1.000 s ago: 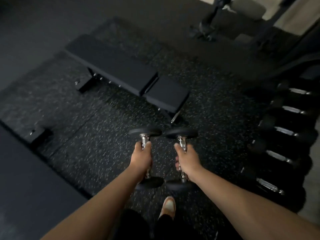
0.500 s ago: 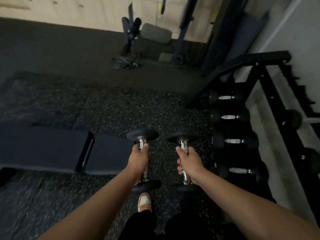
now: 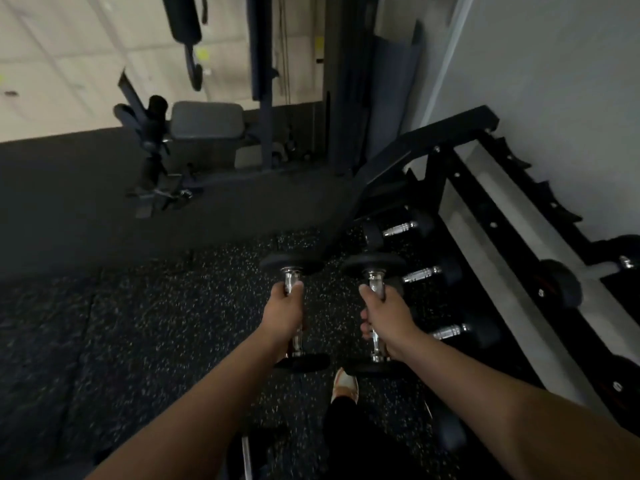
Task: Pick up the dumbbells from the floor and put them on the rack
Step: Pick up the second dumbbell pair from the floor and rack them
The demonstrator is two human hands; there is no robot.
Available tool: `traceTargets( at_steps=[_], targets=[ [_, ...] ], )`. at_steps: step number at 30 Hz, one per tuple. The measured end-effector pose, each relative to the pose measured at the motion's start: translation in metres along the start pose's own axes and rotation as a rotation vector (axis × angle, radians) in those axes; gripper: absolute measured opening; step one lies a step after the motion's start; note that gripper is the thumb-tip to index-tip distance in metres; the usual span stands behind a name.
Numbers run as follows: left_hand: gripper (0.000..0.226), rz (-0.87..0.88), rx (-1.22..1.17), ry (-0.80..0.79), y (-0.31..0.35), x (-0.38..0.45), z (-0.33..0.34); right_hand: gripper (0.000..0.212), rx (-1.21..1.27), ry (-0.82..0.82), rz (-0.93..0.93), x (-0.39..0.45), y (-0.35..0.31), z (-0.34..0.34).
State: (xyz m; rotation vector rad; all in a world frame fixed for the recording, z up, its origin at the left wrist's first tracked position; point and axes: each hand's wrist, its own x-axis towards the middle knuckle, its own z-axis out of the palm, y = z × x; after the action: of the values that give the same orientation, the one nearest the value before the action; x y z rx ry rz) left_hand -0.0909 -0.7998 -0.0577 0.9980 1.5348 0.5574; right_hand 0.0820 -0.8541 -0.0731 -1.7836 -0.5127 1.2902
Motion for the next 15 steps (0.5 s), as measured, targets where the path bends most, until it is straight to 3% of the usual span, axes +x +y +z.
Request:
traceTargets(
  at_steps=[4,7,15],
  targets=[
    [0.024,0.034,0.067,-0.013,0.070,0.065,0.033,0.022,0.037,0.028,-0.016,0.071,-0.056,-0.018],
    [0.033,0.060,0.133,-0.031,0.119,0.111,0.060,0.021,0.065,0.097,-0.020,0.113,-0.097,-0.034],
    [0.023,0.109,0.139,-0.280,0.234,0.233,0.156,0.021,0.247,0.315,0.008,0.227,-0.173,-0.083]
  ],
)
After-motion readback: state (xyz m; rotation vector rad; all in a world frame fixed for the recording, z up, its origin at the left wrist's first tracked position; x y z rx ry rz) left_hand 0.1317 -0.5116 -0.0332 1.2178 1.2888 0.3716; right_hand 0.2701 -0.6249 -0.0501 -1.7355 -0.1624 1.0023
